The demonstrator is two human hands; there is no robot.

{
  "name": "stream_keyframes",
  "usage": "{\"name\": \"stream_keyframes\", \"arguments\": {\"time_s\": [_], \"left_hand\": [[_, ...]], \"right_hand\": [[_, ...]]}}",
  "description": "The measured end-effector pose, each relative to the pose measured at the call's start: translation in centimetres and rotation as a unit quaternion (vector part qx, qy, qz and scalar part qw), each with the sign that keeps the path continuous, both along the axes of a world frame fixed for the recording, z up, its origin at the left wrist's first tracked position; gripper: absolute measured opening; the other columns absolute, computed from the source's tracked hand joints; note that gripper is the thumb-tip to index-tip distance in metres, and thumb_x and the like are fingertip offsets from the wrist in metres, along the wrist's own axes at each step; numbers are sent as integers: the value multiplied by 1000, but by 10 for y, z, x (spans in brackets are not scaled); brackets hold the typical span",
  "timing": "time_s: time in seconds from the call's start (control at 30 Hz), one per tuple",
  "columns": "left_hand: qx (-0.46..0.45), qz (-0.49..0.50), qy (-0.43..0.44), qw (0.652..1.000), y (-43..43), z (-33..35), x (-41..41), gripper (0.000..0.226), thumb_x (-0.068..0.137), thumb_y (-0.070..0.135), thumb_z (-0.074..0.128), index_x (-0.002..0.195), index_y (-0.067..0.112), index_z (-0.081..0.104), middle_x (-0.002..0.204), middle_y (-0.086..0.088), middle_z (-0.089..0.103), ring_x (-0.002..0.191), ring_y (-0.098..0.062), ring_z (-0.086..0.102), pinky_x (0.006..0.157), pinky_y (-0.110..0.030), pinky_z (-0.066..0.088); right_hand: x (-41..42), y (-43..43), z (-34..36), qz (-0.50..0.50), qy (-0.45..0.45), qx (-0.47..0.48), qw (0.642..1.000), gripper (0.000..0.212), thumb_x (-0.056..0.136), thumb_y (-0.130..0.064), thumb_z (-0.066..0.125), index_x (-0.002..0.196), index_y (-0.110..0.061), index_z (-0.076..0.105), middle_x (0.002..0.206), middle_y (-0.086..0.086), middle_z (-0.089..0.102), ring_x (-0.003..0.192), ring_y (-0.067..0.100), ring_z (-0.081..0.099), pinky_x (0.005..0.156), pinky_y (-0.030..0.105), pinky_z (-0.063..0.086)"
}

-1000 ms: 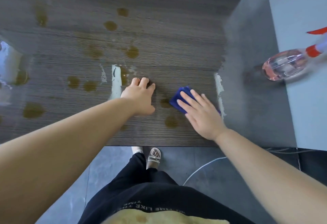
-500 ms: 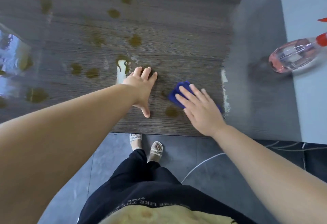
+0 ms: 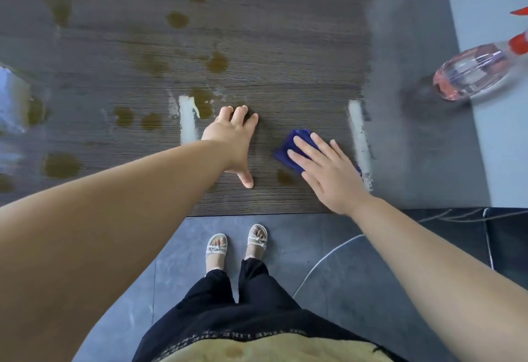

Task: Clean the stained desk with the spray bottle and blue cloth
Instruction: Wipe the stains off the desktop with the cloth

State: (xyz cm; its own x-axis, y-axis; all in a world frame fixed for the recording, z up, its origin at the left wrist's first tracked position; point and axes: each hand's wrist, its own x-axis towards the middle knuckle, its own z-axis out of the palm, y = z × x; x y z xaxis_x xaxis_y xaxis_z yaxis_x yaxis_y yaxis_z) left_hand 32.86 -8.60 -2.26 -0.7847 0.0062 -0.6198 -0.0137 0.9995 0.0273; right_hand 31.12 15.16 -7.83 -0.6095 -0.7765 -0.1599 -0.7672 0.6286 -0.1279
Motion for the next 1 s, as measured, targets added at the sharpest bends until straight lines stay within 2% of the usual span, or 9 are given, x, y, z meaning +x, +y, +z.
{"name": "stream_keyframes", "arguments": {"time_s": [0.2, 0.27, 0.43, 0.53, 0.67, 0.8, 0.87, 0.93, 1.0], "left_hand": [[12, 2, 13, 1000, -1, -1, 4, 143, 46, 63, 83, 151, 20, -5, 155, -1, 2, 142, -28, 2, 104, -42, 38], [10, 2, 12, 1000, -1, -2, 3, 143, 46, 62, 83, 151, 20, -5, 156, -2, 1, 143, -29, 1, 104, -42, 37], [4, -11, 19, 1000, -2, -2, 3, 142, 48, 64, 81, 151, 19, -5, 156, -3, 1, 142, -30, 2, 103, -43, 38], [4, -17, 22, 1000, -4, -4, 4, 142, 47, 65, 81, 151, 19, -5, 156, -3, 2, 142, -30, 4, 100, -42, 41], [3, -26, 20, 999, -5, -4, 4, 142, 47, 66, 80, 151, 20, -6, 156, -4, 1, 141, -30, 5, 101, -44, 41], [-4, -32, 17, 999, -4, -3, 3, 141, 49, 67, 79, 151, 19, -6, 157, -4, 0, 142, -32, 2, 106, -46, 35], [-1, -36, 18, 999, -4, -2, 3, 141, 49, 67, 79, 151, 19, -6, 157, -5, 0, 142, -32, 3, 106, -46, 36], [-2, -37, 16, 999, -4, -2, 3, 141, 49, 67, 79, 151, 19, -6, 157, -4, 1, 142, -32, 5, 103, -44, 38], [-5, -38, 18, 999, -4, -2, 3, 141, 49, 67, 79, 151, 19, -5, 156, -5, 2, 141, -31, 6, 101, -44, 40]], "right_hand": [[-7, -49, -3, -381, 16, -35, 924, 48, 100, -29, 32, 148, -23, 27, 158, 2, 18, 144, 32, 11, 115, 51, 12], [17, -74, -5, -342, 18, -49, 938, 49, 99, -34, 28, 147, -22, 30, 156, 3, 23, 143, 34, 16, 113, 53, 16], [46, -18, -5, -56, 12, -12, 998, 47, 97, -31, 29, 143, -25, 37, 154, 0, 30, 141, 30, 25, 111, 52, 23], [31, 19, -2, -227, 4, -4, 974, 49, 98, -33, 24, 146, -25, 32, 156, -1, 23, 143, 30, 19, 112, 55, 22], [33, -36, -4, -459, 23, -20, 888, 50, 100, -30, 29, 149, -23, 22, 159, 1, 12, 145, 31, 8, 116, 50, 10], [80, -62, -5, -196, 13, -27, 980, 48, 98, -30, 32, 145, -22, 34, 155, 3, 26, 143, 32, 20, 113, 52, 19], [85, -32, -4, -91, 2, -17, 996, 47, 96, -30, 33, 142, -24, 38, 153, 1, 32, 140, 31, 27, 111, 51, 22], [69, 3, -2, -109, 1, 6, 994, 47, 97, -32, 29, 144, -26, 35, 154, -1, 29, 141, 29, 25, 111, 54, 25], [44, 20, 3, -231, -14, 13, 973, 48, 100, -31, 27, 147, -25, 29, 157, -1, 21, 144, 30, 17, 111, 57, 22]]}}
